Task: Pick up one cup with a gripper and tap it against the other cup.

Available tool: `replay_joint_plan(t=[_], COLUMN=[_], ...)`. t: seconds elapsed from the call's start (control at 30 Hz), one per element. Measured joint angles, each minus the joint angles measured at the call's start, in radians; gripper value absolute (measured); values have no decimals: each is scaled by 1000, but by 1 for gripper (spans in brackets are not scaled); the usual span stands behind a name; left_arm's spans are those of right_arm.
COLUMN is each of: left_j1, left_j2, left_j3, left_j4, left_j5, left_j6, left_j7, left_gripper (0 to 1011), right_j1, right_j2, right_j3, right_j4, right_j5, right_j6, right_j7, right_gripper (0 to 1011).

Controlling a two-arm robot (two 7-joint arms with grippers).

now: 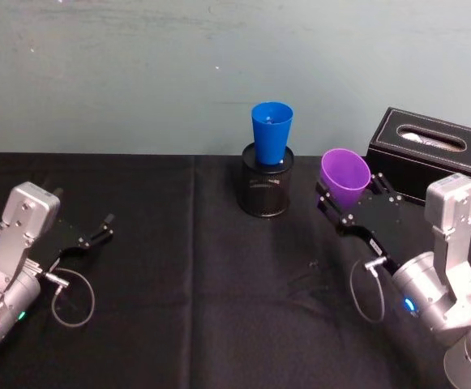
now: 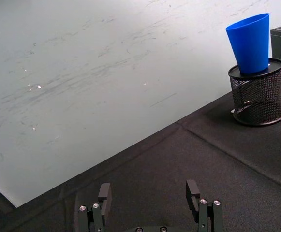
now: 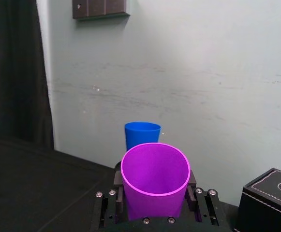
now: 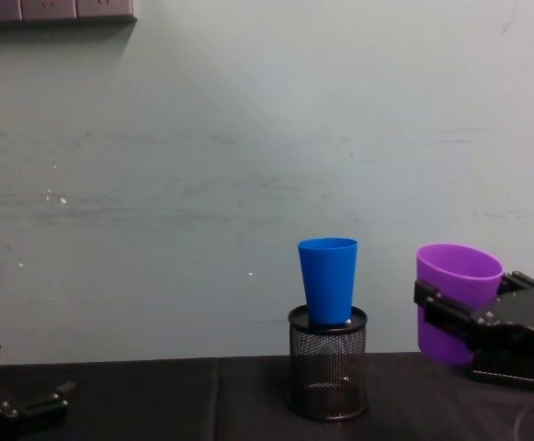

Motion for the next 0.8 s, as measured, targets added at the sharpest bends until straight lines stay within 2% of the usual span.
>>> replay_joint_plan(t=[0.33, 0.67, 0.8], left_j1=[0, 0, 0], left_j2=[0, 0, 0], left_j3=[0, 0, 0], left_j4=[0, 0, 0], left_j5=[0, 0, 0], left_j6=[0, 0, 0], left_j7=[0, 0, 0], left_gripper=[1011, 1012, 1011], right_j1=[71, 140, 185], right_j2=[-21, -35, -43], right_j3=[16, -1, -10], right_j4=[79, 172, 228], right_j5=[43, 57, 56], right_j6=[-3, -21, -40], right_j7=[25, 55, 65], right_gripper=[726, 726, 726])
